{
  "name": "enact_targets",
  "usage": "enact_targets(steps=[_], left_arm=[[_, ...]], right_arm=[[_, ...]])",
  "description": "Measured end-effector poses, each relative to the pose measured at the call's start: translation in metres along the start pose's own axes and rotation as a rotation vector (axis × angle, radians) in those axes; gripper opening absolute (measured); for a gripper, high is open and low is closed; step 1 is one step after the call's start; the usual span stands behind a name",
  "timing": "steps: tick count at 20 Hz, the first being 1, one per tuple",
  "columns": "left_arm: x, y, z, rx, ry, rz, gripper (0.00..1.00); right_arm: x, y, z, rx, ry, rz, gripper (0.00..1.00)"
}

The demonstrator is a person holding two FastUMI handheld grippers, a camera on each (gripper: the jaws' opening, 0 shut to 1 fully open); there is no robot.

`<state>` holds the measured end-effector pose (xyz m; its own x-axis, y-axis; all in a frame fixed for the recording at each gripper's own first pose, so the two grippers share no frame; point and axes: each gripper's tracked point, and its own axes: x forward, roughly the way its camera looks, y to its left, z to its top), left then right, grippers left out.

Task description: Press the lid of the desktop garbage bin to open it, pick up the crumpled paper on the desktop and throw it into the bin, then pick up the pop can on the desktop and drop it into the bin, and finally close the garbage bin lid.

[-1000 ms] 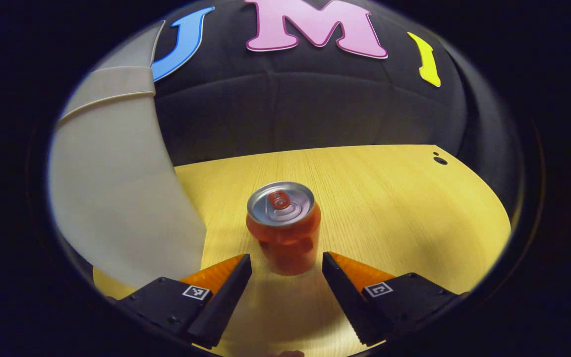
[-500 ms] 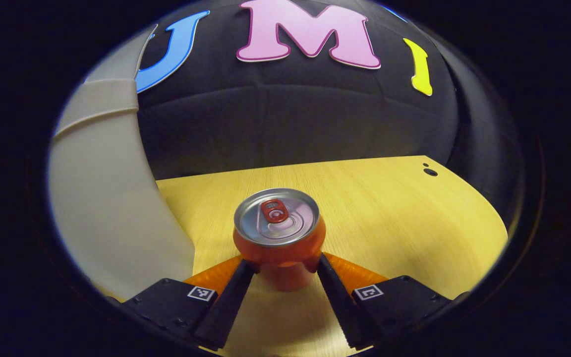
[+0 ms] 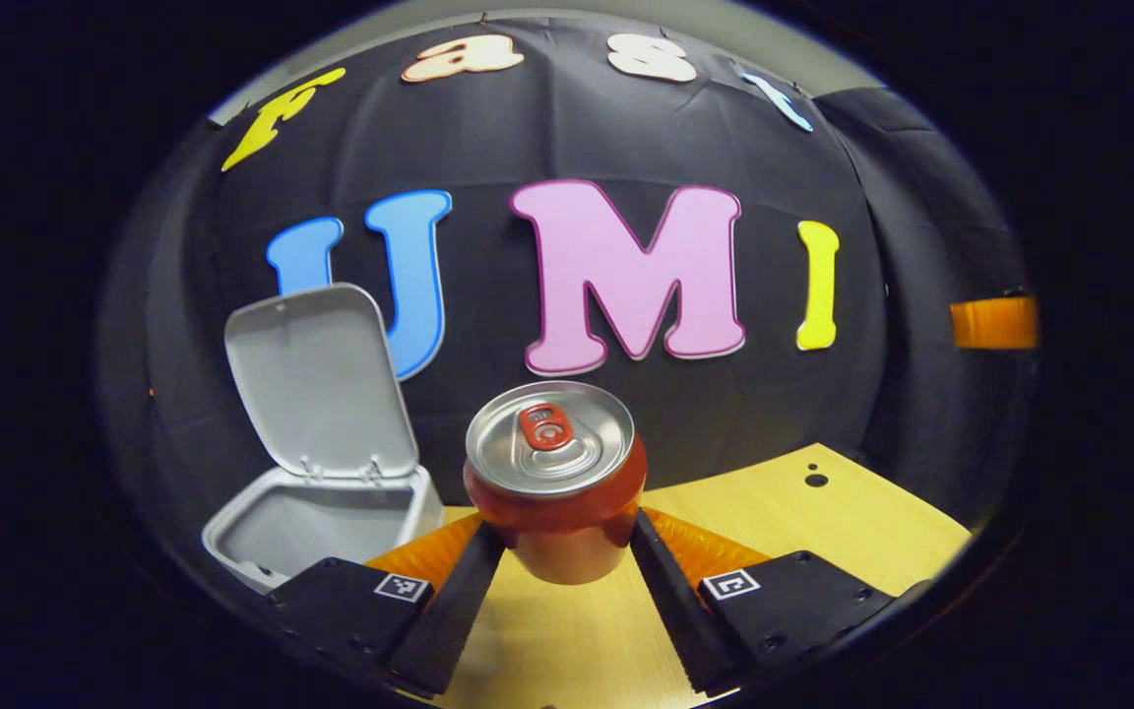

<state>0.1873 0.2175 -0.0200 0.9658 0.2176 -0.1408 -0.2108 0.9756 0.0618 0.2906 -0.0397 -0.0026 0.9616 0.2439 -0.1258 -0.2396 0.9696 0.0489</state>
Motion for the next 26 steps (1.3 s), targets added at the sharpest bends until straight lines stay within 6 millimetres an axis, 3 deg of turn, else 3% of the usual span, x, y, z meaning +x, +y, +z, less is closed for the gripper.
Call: enact_targets(steps=[3,7,13,15,18,21,26], left_arm=[[-0.006,0.058,0.025,0.038,-0.047,0.097,0.85],[-0.005,0.117,-0.012,0.040,0.057,0.180,0.86],[0.006,0.139,-0.061,0.016,0.157,0.217,0.88],[0.004,0.144,-0.060,0.007,0.153,0.233,0.90],[0.001,0.152,-0.029,0.045,0.083,0.246,0.95],[0.000,0.162,0.023,0.073,-0.034,0.265,0.95],[0.016,0.198,0.089,0.048,-0.138,0.325,0.95]], right_arm=[[-0.001,0.000,0.013,-0.004,-0.034,0.005,0.97],[-0.004,0.010,0.021,0.020,-0.060,0.008,0.97],[-0.012,0.005,0.020,0.021,-0.053,-0.020,0.97],[-0.014,0.001,0.020,0.013,-0.058,-0.033,0.97],[-0.015,-0.002,0.012,0.010,-0.040,-0.037,0.97],[-0.013,-0.004,0.007,0.012,-0.032,-0.032,0.97],[-0.002,0.002,-0.007,0.038,-0.007,0.003,0.97]])
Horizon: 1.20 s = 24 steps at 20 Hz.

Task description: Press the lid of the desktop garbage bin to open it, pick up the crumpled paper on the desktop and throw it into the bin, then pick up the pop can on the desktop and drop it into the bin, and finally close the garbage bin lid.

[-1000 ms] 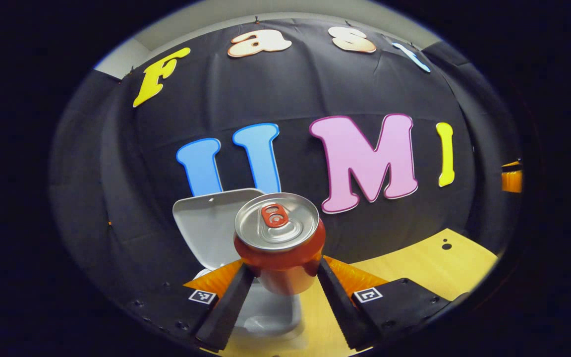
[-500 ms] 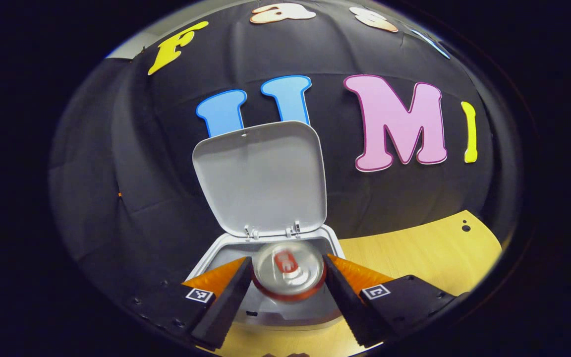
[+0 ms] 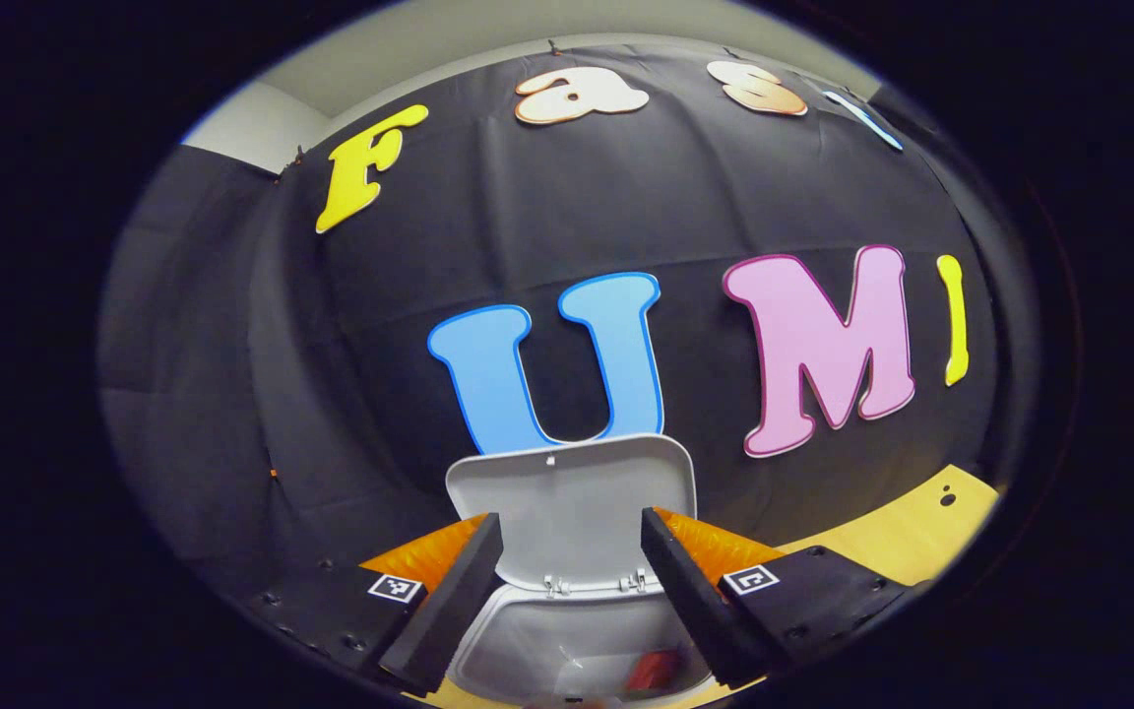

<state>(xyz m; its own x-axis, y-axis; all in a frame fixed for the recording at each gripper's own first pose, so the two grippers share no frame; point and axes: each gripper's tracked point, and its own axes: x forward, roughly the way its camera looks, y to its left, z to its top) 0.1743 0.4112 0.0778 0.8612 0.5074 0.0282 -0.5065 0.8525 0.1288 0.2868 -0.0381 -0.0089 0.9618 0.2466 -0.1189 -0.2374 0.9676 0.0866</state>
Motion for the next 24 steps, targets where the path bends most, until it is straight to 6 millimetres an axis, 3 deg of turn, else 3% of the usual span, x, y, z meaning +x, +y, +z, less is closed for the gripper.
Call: enact_targets(steps=[4,8,10,12,13,18,24], left_arm=[[0.031,0.019,0.047,0.055,-0.094,0.065,0.95],[0.063,-0.010,0.056,0.095,-0.122,0.002,0.93],[0.075,-0.023,0.039,0.076,-0.056,-0.043,0.93],[0.078,-0.024,0.017,0.033,0.020,-0.060,0.93],[0.077,-0.024,0.020,0.002,0.011,-0.070,0.97],[0.033,-0.013,-0.008,-0.050,0.170,-0.083,0.97],[-0.010,0.007,-0.093,-0.111,0.448,-0.091,0.96]], right_arm=[[0.004,0.006,-0.010,0.011,0.012,0.025,0.97],[0.005,0.014,-0.015,0.017,0.016,0.041,0.97],[0.002,0.014,-0.008,0.036,0.005,0.039,0.97],[0.001,0.012,-0.006,0.040,-0.004,0.030,0.97],[0.001,0.010,-0.006,0.039,-0.003,0.025,0.97],[0.000,0.014,-0.009,0.038,0.002,0.030,0.98],[0.004,0.035,-0.009,0.053,-0.003,0.072,0.98]])
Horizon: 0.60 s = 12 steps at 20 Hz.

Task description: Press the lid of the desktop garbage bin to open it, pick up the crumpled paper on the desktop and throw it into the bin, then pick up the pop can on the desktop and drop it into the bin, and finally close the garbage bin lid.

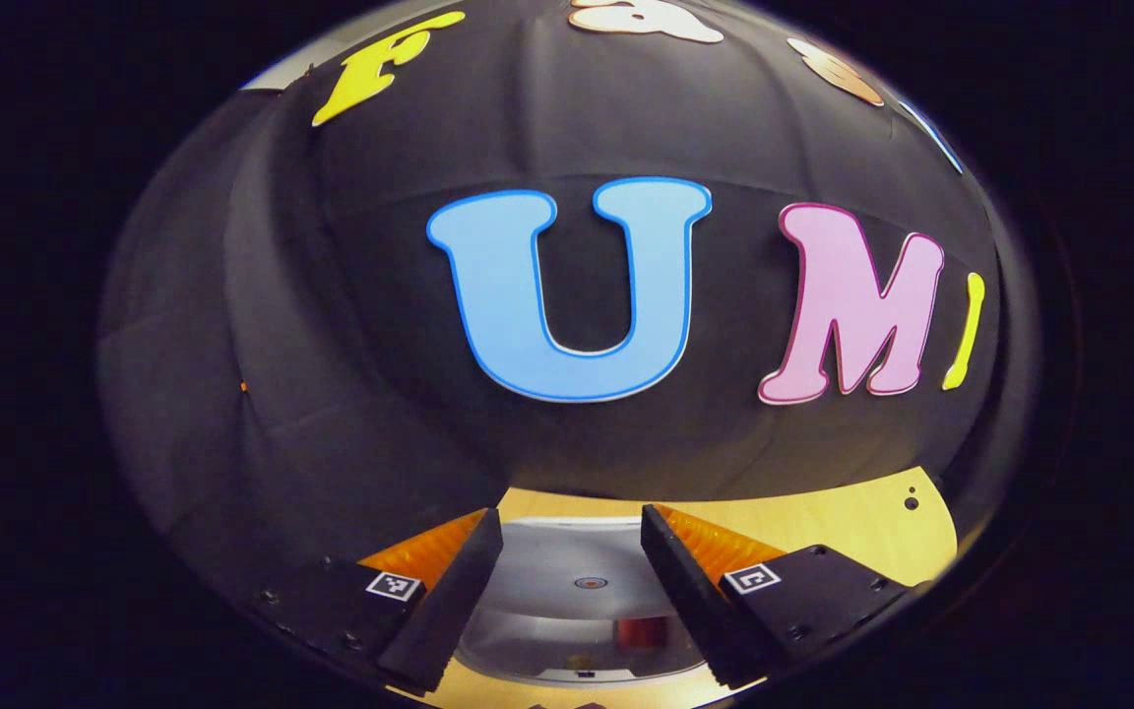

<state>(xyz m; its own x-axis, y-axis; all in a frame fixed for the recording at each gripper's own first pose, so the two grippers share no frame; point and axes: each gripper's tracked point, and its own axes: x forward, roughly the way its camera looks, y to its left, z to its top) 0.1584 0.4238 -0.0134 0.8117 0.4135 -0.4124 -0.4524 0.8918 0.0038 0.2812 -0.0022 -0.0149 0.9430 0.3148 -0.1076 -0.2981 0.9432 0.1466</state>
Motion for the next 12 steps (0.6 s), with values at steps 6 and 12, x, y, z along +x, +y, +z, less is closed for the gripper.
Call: enact_targets(steps=[6,12], left_arm=[[-0.003,-0.003,-0.069,0.068,0.161,-0.004,0.99],[0.001,-0.002,-0.096,0.016,0.219,-0.025,0.99]], right_arm=[[-0.005,0.009,0.000,-0.018,-0.005,0.016,0.98],[-0.019,0.014,-0.004,-0.032,0.005,0.010,0.99]])
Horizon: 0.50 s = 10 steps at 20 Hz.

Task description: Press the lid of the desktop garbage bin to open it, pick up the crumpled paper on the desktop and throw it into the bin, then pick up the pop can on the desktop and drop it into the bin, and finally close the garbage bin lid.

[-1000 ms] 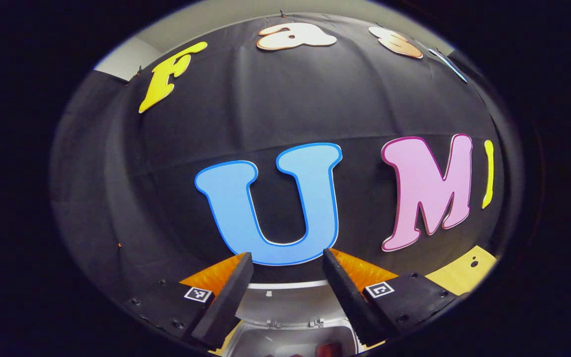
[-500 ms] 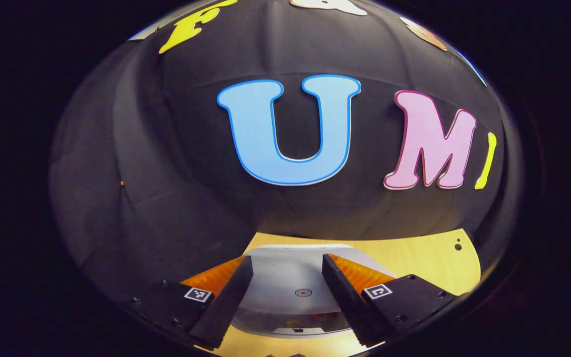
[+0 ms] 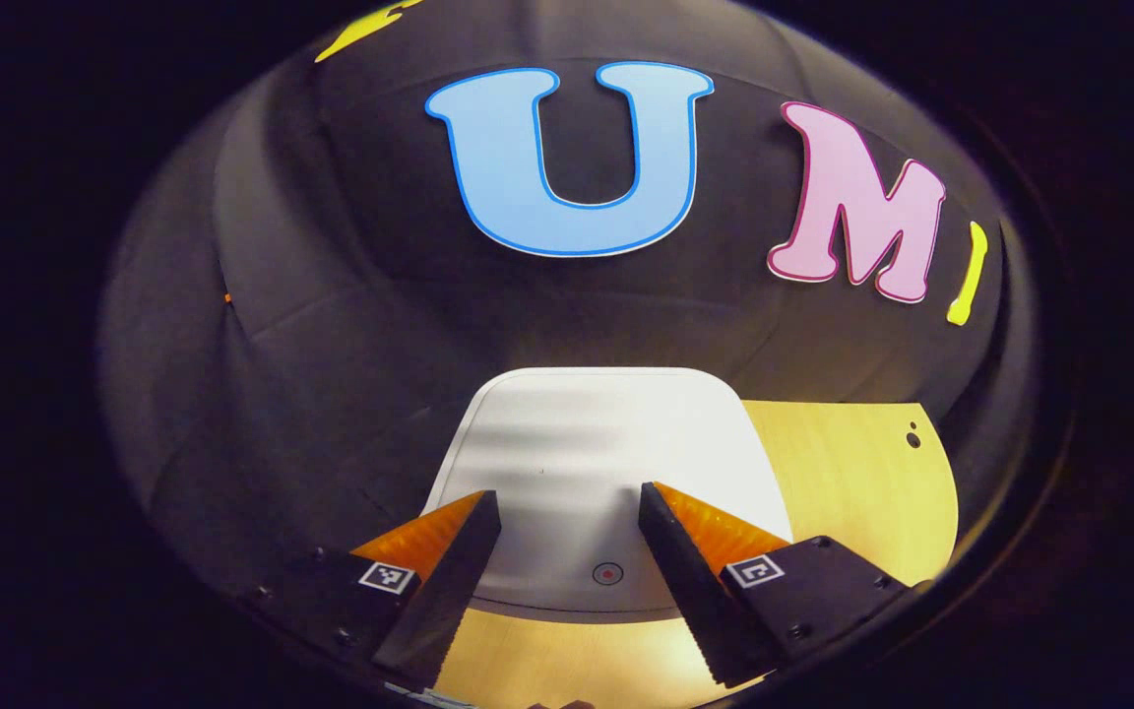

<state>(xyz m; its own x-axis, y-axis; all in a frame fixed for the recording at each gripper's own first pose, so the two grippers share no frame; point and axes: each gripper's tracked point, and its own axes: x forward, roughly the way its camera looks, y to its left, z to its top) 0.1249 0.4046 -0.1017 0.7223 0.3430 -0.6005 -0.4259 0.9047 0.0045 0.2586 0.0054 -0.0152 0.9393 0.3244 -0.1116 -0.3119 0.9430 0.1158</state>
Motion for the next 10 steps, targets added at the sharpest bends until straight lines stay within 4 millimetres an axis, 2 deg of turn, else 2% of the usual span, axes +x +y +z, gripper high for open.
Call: enact_targets(steps=[2,7,8,9,10], left_arm=[[0.001,-0.001,-0.004,0.040,-0.014,-0.009,0.99],[-0.006,0.002,0.007,-0.013,-0.109,-0.016,0.98],[-0.008,-0.001,0.017,-0.052,-0.158,-0.024,0.97],[-0.021,-0.009,0.039,-0.113,-0.256,-0.068,0.94],[-0.047,-0.010,0.052,-0.124,-0.336,-0.085,0.94]], right_arm=[[-0.005,0.004,-0.002,-0.014,0.001,0.006,0.98],[-0.017,0.021,-0.003,-0.018,0.016,0.012,0.98],[-0.020,0.024,-0.001,-0.028,0.014,0.013,0.98],[-0.029,0.031,0.009,-0.059,-0.007,0.005,0.98],[-0.035,0.033,0.015,-0.078,-0.027,-0.014,0.98]])
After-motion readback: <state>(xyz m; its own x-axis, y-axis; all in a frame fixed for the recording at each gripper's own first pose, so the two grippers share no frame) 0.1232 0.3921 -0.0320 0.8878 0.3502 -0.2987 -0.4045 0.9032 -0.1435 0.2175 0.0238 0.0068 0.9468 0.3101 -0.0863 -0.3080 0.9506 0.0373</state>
